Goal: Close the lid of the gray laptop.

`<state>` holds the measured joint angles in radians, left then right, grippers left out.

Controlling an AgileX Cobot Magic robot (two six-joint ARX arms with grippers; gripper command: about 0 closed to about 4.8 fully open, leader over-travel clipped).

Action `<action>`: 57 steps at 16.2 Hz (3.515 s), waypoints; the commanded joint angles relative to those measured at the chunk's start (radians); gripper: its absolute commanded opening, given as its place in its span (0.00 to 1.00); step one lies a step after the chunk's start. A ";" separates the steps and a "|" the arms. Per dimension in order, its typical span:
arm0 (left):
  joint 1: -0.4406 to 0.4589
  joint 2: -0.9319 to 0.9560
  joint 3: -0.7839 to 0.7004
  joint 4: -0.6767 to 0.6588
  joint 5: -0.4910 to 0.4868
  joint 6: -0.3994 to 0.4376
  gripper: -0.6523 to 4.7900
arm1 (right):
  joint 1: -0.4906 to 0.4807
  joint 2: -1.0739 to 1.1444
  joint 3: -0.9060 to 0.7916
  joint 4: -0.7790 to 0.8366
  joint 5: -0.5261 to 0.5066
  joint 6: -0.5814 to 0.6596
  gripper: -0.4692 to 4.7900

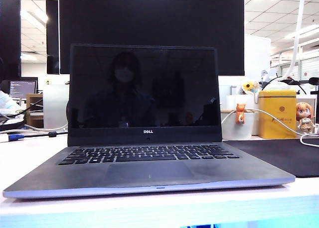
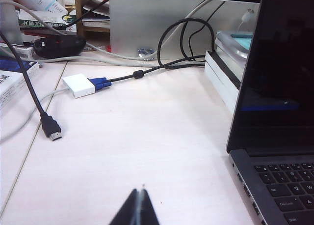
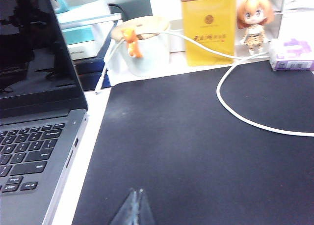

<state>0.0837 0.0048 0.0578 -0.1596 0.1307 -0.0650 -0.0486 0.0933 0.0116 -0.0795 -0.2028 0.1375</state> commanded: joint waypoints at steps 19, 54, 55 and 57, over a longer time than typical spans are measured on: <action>0.000 0.449 0.481 0.091 0.159 -0.027 0.11 | 0.000 0.118 0.293 0.111 -0.041 0.204 0.08; -0.314 1.864 1.915 -0.770 0.131 0.300 0.11 | 0.000 1.210 1.338 -0.362 -0.766 -0.037 0.08; -0.323 1.865 1.915 -0.798 0.113 0.300 0.11 | 0.000 1.210 1.338 -0.362 -0.766 -0.037 0.08; -0.342 1.865 1.915 -0.859 0.091 0.302 0.11 | 0.000 1.210 1.338 -0.362 -0.765 -0.037 0.08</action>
<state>-0.2501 1.8713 1.9682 -0.9680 0.2302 0.2325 -0.0483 1.3056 1.3445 -0.4473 -0.9619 0.1001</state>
